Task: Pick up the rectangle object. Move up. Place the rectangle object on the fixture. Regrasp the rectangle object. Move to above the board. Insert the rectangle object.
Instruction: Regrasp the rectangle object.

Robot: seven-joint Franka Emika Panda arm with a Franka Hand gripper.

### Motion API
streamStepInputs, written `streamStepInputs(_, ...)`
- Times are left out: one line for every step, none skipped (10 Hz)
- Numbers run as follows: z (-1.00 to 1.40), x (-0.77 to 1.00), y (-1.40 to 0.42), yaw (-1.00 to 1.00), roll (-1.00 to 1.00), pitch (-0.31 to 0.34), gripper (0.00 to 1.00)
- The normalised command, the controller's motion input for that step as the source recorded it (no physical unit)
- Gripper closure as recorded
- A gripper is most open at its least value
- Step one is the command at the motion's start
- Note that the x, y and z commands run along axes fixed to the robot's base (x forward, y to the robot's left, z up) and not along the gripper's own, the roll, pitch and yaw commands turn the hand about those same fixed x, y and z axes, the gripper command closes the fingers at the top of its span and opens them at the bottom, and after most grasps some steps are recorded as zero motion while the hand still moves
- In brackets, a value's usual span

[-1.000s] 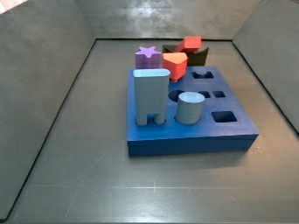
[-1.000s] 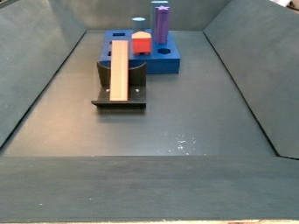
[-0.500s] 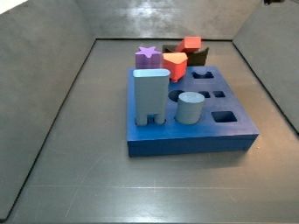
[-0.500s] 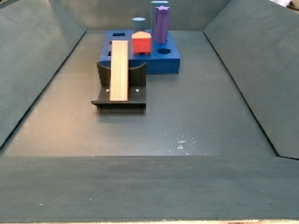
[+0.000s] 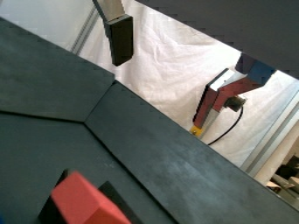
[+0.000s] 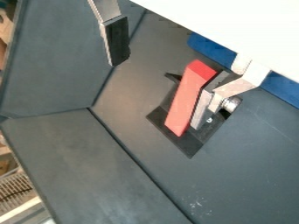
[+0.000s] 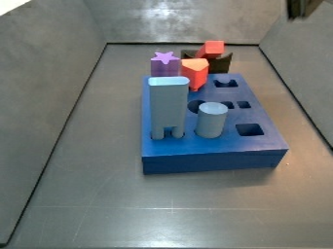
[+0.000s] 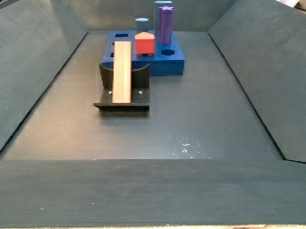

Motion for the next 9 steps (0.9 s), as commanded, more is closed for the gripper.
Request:
streamStepInputs(-1.0, 0.05, 0.04, 0.09, 0.1, -0.039, 0.0)
streamStepInputs(-1.0, 0.06, 0.04, 0.08, 0.07, -0.064, 0.0)
streamStepInputs(-1.0, 0.07, 0.04, 0.06, 0.07, -0.073, 0.0)
streamStepInputs(-1.0, 0.08, 0.03, 0.03, 0.07, -0.085, 0.0)
streamStepInputs(-1.0, 0.08, 0.03, 0.02, 0.07, -0.081, 0.0)
streamStepInputs(-1.0, 0.1, 0.03, 0.0, 0.07, -0.073, 0.0)
streamStepInputs(-0.91, 0.1, 0.02, -0.01, 0.07, -0.062, 0.0)
streamStepInputs(-0.68, 0.09, 0.01, -0.02, 0.07, -0.045, 0.0)
streamStepInputs(-0.57, 0.09, 0.01, -0.02, 0.07, -0.035, 0.0)
